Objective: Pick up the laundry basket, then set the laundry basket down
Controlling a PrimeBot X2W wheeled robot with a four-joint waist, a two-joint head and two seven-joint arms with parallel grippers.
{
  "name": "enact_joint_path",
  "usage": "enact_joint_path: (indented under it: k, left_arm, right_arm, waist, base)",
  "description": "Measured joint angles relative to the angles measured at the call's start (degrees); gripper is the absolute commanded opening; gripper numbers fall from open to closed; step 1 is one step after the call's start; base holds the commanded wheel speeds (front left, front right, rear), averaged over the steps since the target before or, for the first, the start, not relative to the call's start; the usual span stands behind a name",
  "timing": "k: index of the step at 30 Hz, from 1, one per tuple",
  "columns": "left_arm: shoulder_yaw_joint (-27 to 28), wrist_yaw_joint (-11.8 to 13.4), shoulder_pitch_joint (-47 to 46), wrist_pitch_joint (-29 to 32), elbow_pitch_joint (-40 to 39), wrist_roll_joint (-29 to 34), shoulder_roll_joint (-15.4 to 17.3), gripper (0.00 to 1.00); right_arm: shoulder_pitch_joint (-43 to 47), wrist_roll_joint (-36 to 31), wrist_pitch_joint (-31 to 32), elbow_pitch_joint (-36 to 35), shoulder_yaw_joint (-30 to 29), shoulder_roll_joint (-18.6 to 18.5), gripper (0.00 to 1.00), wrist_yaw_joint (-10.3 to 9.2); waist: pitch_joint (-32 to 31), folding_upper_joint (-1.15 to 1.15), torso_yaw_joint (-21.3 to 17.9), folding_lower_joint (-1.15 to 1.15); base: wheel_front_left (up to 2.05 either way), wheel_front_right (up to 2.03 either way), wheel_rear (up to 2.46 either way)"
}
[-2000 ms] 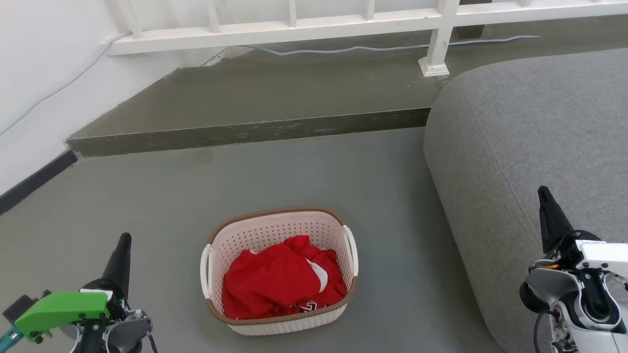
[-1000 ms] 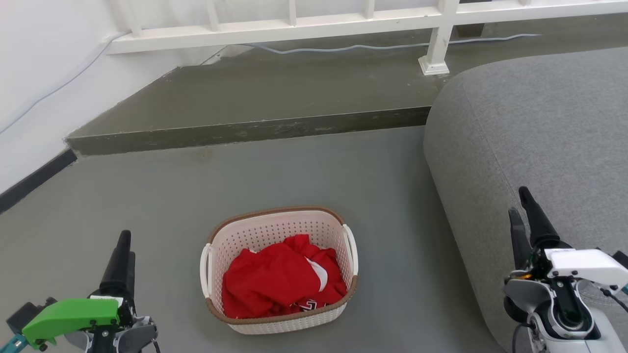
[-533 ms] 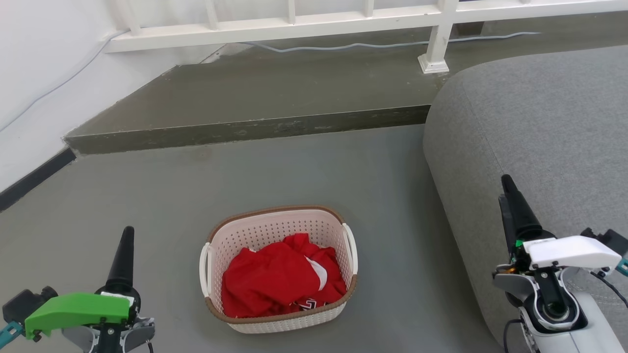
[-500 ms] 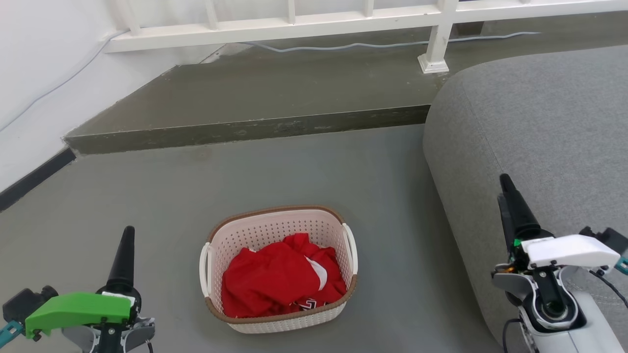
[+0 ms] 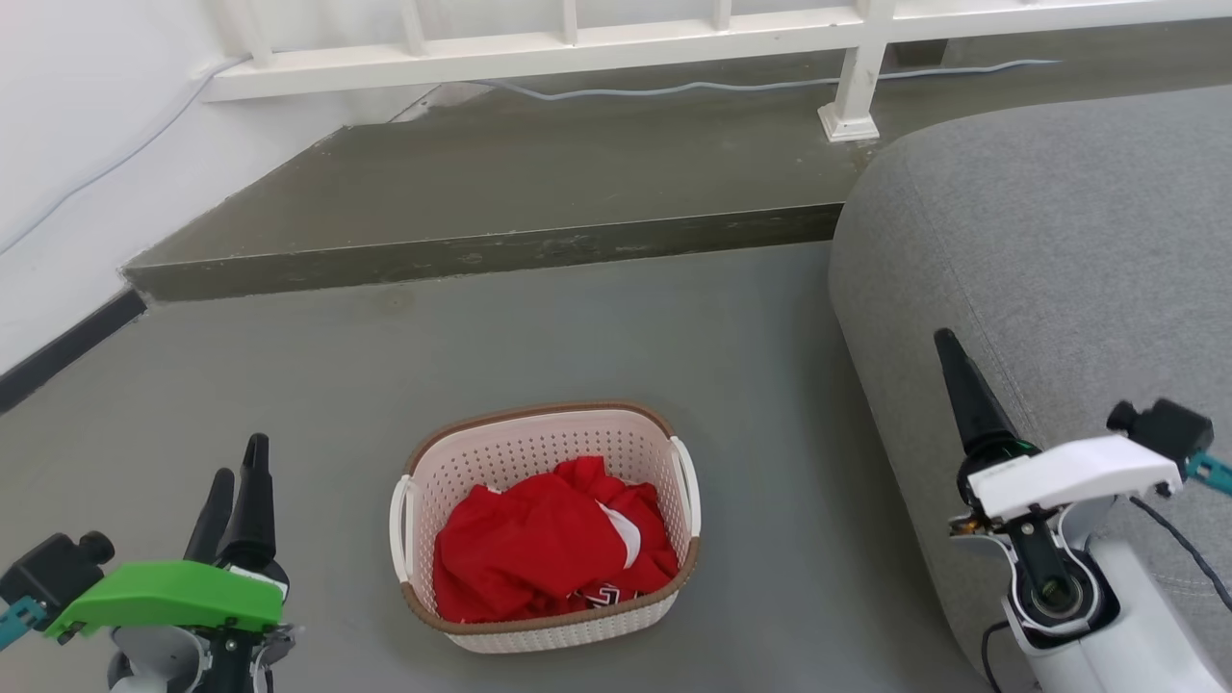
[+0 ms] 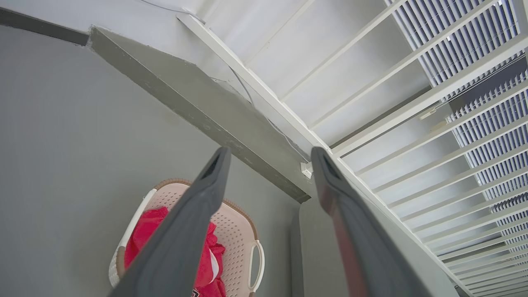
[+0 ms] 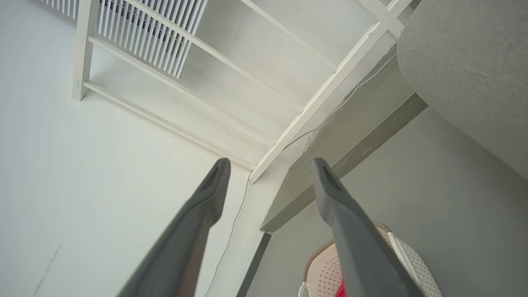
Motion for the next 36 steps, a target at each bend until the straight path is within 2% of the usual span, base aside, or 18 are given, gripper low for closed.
enact_joint_path:
  k: [5,10,23,36]
  left_arm:
    - [-0.9,0.8,0.0,-1.2,-0.8,6.5,0.0,1.00]
    - [-2.2,1.3,0.0,-2.2,-1.4,11.3,0.0,1.00]
    - [-3.4,3.3,-0.2,-4.9,-2.4,23.0,0.0,1.00]
    - [-4.0,3.7,-0.2,-7.4,-2.5,31.9,-0.4,1.00]
  right_arm:
    - [-2.0,-8.3,-1.2,-0.2,2.5,-0.9,1.00,-0.59]
    - [-2.4,-13.8,-2.1,-0.4,4.2,-0.9,1.00,-2.04]
    - [-3.6,-25.3,-4.7,-0.5,8.1,-0.7,1.00,-4.10]
    - [-4.2,-34.6,-7.1,0.1,10.9,-0.5,1.00,-5.16]
  waist:
    - [0.2,0.00,0.0,0.00]
    - [0.4,0.00,-0.1,0.00]
    - [0.7,0.00,-0.2,0.00]
    - [0.7,0.00,-0.3,0.00]
  base:
    - [0.00,0.00,0.00]
    - [0.00,0.00,0.00]
    - [0.00,0.00,0.00]
    - [0.00,0.00,0.00]
